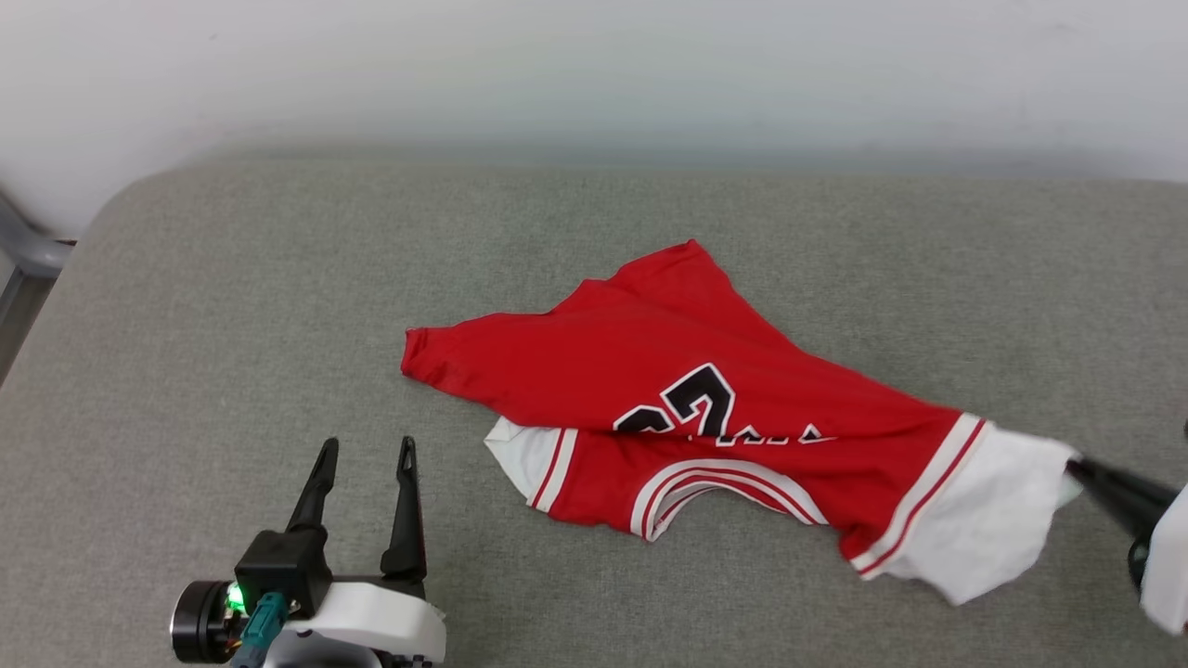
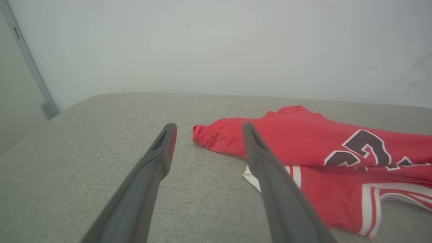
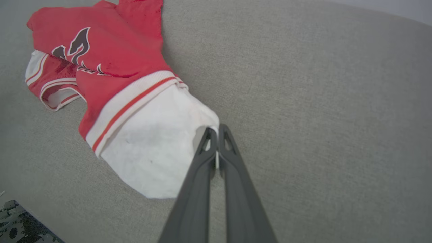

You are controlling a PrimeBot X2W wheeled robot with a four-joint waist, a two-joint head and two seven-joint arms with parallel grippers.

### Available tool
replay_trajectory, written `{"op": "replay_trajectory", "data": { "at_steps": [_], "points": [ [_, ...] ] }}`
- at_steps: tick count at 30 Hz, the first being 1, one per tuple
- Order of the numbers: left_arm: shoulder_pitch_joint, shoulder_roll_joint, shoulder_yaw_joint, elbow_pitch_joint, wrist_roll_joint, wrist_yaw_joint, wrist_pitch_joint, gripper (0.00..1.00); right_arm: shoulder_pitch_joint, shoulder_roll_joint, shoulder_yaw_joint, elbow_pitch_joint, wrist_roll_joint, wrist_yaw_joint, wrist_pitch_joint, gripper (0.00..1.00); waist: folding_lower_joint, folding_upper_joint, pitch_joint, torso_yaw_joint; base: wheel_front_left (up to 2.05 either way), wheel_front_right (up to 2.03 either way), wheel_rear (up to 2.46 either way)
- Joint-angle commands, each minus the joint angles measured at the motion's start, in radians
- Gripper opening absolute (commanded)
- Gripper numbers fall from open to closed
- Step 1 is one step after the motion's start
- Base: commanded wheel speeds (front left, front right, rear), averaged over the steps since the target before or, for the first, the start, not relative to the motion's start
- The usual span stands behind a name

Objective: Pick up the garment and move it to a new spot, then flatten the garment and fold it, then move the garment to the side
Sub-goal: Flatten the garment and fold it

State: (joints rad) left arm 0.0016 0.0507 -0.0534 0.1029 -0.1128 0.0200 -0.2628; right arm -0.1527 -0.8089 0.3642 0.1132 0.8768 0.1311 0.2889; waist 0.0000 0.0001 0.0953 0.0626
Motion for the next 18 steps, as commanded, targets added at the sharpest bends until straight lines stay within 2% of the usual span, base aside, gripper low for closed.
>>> {"op": "replay_trajectory", "data": {
  "at_steps": [1, 5, 10, 18],
  "points": [
    [-0.021, -0.001, -0.009, -0.005, -0.007, -0.001, -0.003, 1.0, -0.048, -0.001, -0.03, 0.009, -0.013, -0.001, 0.018, 0.0, 0.0, -0.0001, 0.021, 0.012, 0.0, 0.0, 0.0],
    [-0.055, -0.001, -0.029, -0.002, -0.014, -0.002, -0.003, 1.0, -0.137, 0.01, -0.055, 0.057, -0.043, -0.001, 0.073, 0.0, 0.0, -0.0001, 0.067, 0.038, 0.0, 0.0, 0.0],
    [-0.091, -0.001, -0.049, -0.001, -0.024, 0.005, -0.003, 1.0, -0.291, 0.041, -0.015, 0.162, -0.101, -0.001, 0.137, 0.0, 0.0, -0.0001, 0.127, 0.079, 0.0, 0.0, 0.0],
    [-0.135, -0.001, -0.071, -0.006, -0.038, 0.016, -0.003, 1.0, -0.507, 0.122, 0.085, 0.428, -0.234, -0.001, 0.115, 0.0, 0.0, -0.0001, 0.193, 0.119, 0.0, 0.0, 0.0]
  ]
}}
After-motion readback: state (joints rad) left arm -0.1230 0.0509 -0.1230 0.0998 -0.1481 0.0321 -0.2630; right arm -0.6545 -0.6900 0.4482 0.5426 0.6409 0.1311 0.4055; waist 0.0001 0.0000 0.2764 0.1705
